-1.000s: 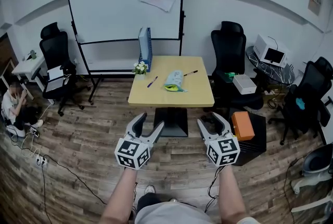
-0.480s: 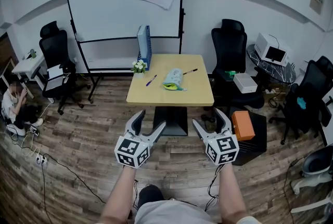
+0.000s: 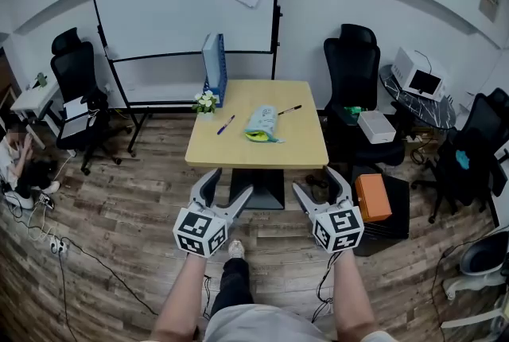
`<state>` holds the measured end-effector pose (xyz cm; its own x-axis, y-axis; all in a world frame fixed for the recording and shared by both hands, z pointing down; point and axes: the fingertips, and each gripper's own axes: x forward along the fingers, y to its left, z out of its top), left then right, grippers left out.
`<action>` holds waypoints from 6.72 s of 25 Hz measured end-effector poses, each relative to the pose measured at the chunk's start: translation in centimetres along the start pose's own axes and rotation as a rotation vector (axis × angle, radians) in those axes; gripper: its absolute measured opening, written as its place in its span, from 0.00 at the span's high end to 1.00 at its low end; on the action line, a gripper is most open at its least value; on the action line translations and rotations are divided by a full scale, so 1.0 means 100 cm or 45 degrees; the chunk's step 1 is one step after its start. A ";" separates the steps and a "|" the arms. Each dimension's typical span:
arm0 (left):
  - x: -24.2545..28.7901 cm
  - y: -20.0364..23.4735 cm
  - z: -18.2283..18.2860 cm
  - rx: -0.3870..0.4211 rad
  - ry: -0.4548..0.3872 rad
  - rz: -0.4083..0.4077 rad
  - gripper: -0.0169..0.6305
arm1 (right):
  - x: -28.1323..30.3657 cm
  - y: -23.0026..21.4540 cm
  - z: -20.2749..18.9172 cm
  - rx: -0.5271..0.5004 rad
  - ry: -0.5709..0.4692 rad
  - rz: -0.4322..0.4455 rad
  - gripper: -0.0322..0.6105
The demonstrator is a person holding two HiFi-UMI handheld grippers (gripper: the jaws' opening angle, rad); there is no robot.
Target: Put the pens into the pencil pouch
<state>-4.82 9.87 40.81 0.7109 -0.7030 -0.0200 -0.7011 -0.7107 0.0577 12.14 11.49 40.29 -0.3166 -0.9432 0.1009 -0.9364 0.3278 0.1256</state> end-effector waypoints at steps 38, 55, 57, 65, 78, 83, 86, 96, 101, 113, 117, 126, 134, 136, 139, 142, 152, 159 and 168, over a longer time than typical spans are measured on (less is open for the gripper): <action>0.269 0.252 0.020 0.048 0.033 -0.095 0.46 | 0.336 -0.128 0.023 -0.002 0.055 -0.097 0.45; 0.288 0.259 0.013 0.056 0.085 0.034 0.46 | 0.353 -0.154 0.021 0.010 0.038 -0.004 0.47; 0.290 0.263 -0.002 0.054 0.132 0.047 0.46 | 0.351 -0.155 0.016 0.014 0.054 -0.001 0.47; 0.294 0.290 -0.089 0.032 0.384 0.100 0.46 | 0.356 -0.151 -0.012 0.051 0.140 0.011 0.51; 0.275 0.315 -0.228 -0.134 0.776 0.133 0.46 | 0.357 -0.146 -0.053 0.087 0.273 0.025 0.55; 0.264 0.321 -0.255 -0.182 0.869 0.167 0.57 | 0.356 -0.149 -0.063 0.093 0.304 0.019 0.56; 0.259 0.325 -0.262 -0.196 0.895 0.186 0.65 | 0.356 -0.148 -0.066 0.095 0.313 0.016 0.57; 0.252 0.328 -0.277 -0.120 1.011 0.219 0.87 | 0.354 -0.151 -0.067 0.093 0.320 0.000 0.58; 0.252 0.327 -0.268 -0.150 0.997 0.221 0.87 | 0.350 -0.149 -0.069 0.089 0.323 0.000 0.59; 0.259 0.301 -0.194 -0.134 0.764 0.178 0.88 | 0.351 -0.133 -0.099 0.045 0.418 0.098 0.59; 0.252 0.292 -0.192 -0.143 0.762 0.163 0.88 | 0.351 -0.119 -0.130 0.032 0.519 0.174 0.59; 0.223 0.263 -0.204 -0.183 0.798 0.130 0.88 | 0.342 -0.080 -0.200 0.093 0.749 0.349 0.57; 0.197 0.244 -0.216 -0.226 0.839 0.114 0.87 | 0.342 -0.066 -0.238 0.066 0.907 0.375 0.72; 0.193 0.241 -0.215 -0.226 0.839 0.111 0.87 | 0.343 -0.064 -0.236 0.063 0.908 0.388 0.81; 0.185 0.232 -0.210 -0.216 0.838 0.095 0.87 | 0.348 -0.060 -0.227 0.082 0.880 0.408 0.85; 0.180 0.217 -0.205 -0.209 0.855 0.048 0.87 | 0.356 -0.057 -0.215 0.081 0.846 0.420 0.86; 0.194 0.194 -0.225 -0.203 1.030 -0.017 0.87 | 0.364 -0.045 -0.191 0.052 0.779 0.446 0.87; 0.228 0.196 -0.240 -0.180 1.131 0.017 0.88 | 0.349 -0.035 -0.193 0.021 0.776 0.480 0.87; 0.267 0.191 -0.239 -0.159 1.122 -0.002 0.87 | 0.327 -0.012 -0.192 -0.037 0.764 0.609 0.87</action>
<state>2.13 -21.83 65.19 0.5318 -0.3892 0.7521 -0.7256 -0.6674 0.1677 5.78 -18.68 62.35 -0.5419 -0.5097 0.6682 -0.7112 0.7018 -0.0413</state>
